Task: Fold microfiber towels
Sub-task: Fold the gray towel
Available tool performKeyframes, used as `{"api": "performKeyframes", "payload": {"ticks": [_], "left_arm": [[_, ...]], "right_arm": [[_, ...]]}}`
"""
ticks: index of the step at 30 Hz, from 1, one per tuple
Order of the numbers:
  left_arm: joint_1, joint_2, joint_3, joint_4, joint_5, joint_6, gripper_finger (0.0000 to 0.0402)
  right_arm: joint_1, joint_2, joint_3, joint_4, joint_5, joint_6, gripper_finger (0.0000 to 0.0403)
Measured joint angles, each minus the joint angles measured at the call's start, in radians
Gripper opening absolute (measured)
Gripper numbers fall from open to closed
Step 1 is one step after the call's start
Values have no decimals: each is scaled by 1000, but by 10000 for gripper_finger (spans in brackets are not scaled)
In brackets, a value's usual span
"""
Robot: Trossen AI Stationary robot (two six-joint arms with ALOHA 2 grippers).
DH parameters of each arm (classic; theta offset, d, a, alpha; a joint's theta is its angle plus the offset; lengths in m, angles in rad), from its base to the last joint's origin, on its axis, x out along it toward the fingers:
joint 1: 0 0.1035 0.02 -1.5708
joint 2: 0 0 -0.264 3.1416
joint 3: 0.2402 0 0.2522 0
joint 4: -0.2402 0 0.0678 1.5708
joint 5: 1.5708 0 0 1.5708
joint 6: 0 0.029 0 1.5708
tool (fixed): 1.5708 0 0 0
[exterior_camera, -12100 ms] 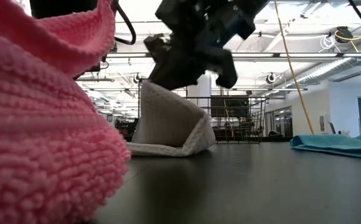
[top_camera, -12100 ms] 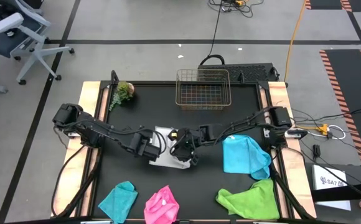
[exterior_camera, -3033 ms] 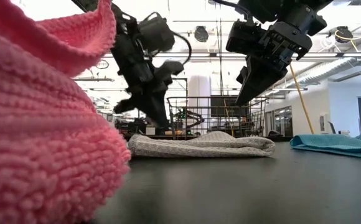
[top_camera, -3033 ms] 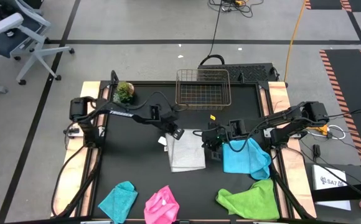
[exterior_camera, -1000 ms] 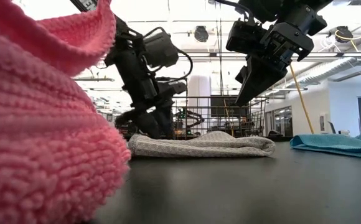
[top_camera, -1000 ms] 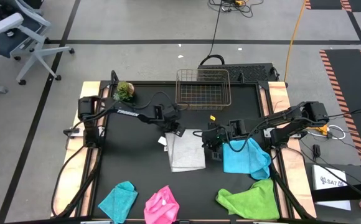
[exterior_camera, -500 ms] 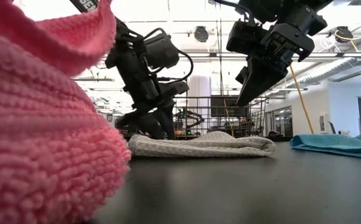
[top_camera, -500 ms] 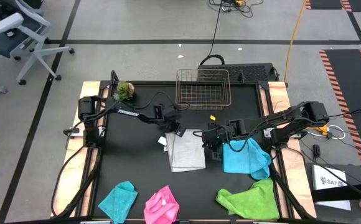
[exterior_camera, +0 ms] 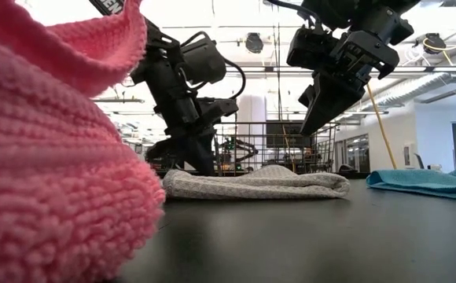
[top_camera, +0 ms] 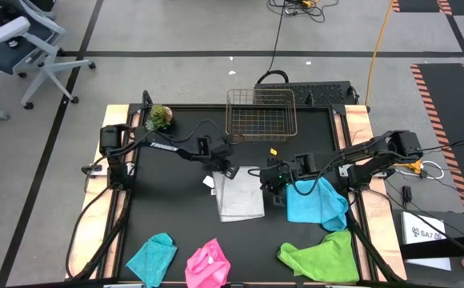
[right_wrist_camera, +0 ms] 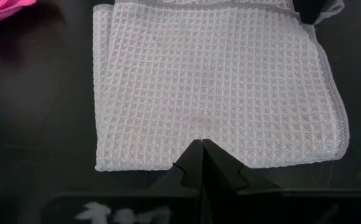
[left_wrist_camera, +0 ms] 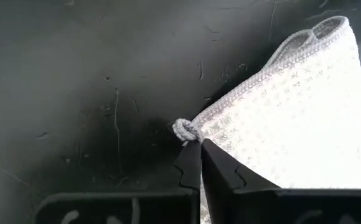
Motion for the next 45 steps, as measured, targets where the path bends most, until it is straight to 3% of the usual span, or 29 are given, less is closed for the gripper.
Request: {"api": "performKeyframes", "payload": {"ticks": [8, 22, 30, 36, 42, 45], "left_arm": [[0, -1, 0, -1, -5, 0, 5], [2, -2, 1, -5, -27, 32, 115], [2, 19, 2, 7, -31, 33, 133], [2, 20, 2, 16, -56, 35, 116], [1, 20, 2, 19, -46, 57, 24], [-4, 15, 2, 18, -41, 57, 9]], "right_arm": [[0, 0, 0, 0, 0, 0, 0], [0, 0, 0, 0, 0, 0, 0], [0, 0, 0, 0, 0, 0, 0], [0, 0, 0, 2, 0, 0, 0], [-1, 0, 0, 2, 1, 1, 0], [-1, 0, 0, 3, 2, 0, 0]]}}
